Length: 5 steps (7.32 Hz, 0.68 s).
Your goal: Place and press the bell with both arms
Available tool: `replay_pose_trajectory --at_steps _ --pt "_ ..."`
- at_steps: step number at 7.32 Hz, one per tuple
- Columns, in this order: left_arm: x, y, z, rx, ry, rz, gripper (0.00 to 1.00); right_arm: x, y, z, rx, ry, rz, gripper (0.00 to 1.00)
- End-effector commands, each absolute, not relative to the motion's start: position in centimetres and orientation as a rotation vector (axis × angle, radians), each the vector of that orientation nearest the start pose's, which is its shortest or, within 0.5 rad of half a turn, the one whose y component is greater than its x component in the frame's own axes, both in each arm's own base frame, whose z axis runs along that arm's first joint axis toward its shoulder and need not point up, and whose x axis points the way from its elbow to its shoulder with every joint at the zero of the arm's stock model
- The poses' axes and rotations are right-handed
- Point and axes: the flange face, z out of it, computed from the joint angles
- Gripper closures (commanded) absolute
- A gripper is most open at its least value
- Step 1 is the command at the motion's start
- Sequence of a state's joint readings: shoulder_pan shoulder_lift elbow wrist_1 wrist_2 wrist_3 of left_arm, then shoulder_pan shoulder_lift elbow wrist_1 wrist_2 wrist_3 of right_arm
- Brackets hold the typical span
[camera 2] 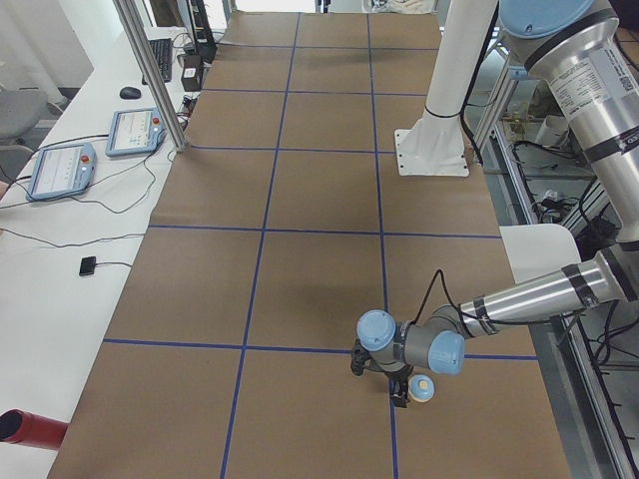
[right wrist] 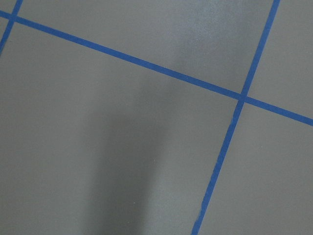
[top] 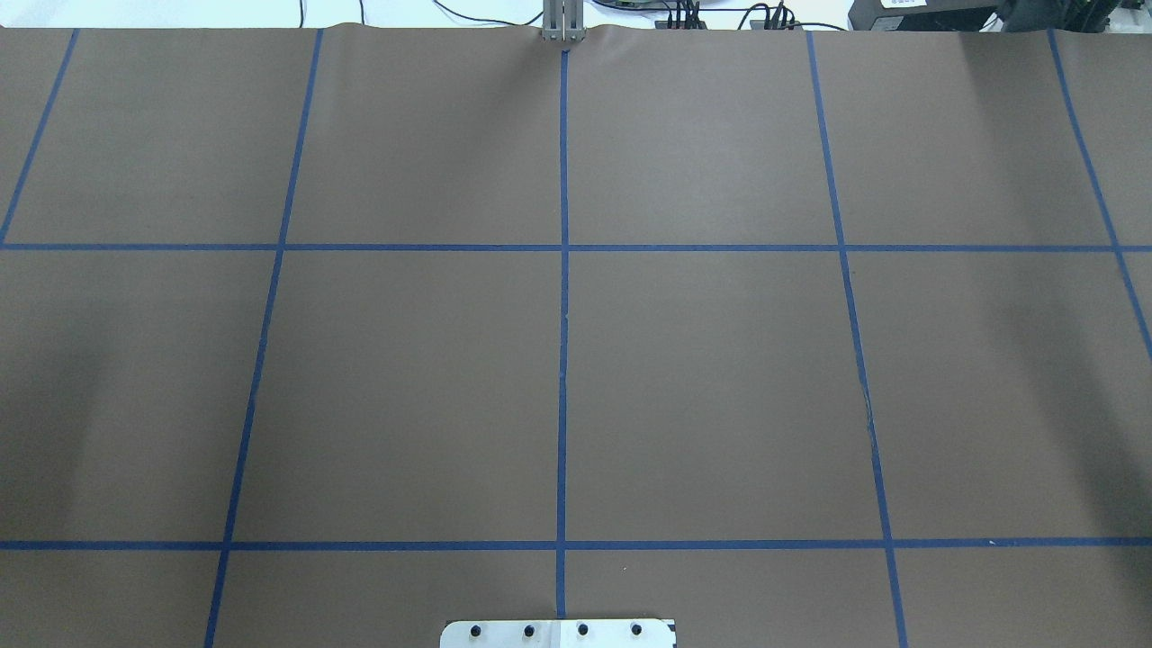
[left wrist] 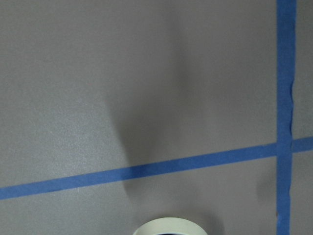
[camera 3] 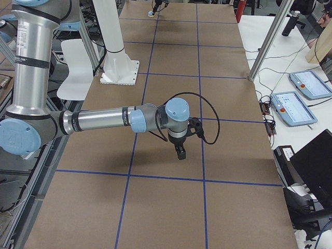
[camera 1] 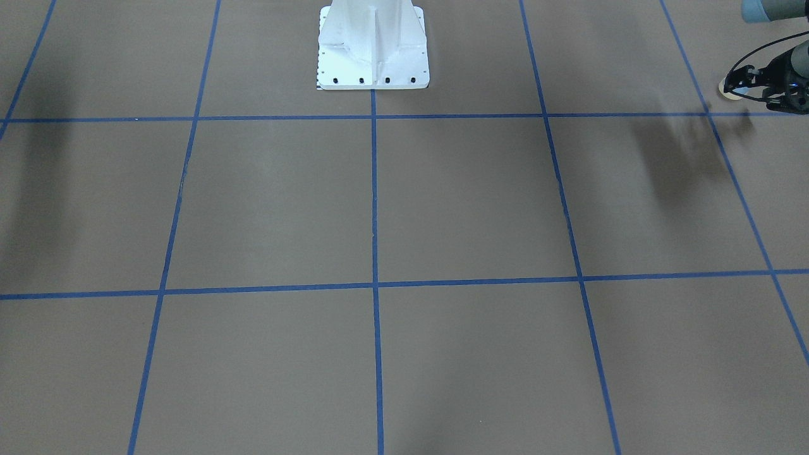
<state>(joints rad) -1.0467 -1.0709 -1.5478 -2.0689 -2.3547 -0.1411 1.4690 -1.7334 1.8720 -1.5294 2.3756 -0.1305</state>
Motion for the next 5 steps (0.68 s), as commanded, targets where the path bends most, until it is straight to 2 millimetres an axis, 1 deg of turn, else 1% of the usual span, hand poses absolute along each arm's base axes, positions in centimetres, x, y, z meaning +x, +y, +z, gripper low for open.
replay_pose_trajectory --at_steps 1,3,5 --pt "6.69 -23.16 80.72 -0.295 0.735 0.37 0.0 1.7 -43.41 57.8 0.18 -0.804 -0.288 0.0" --pt "6.73 -22.62 81.42 -0.315 0.728 0.376 0.0 1.7 -43.42 57.79 0.181 -0.804 -0.288 0.0" --pt "6.93 -22.55 81.44 -0.321 0.726 0.383 0.0 1.5 -43.42 57.8 0.178 -0.804 -0.292 0.0"
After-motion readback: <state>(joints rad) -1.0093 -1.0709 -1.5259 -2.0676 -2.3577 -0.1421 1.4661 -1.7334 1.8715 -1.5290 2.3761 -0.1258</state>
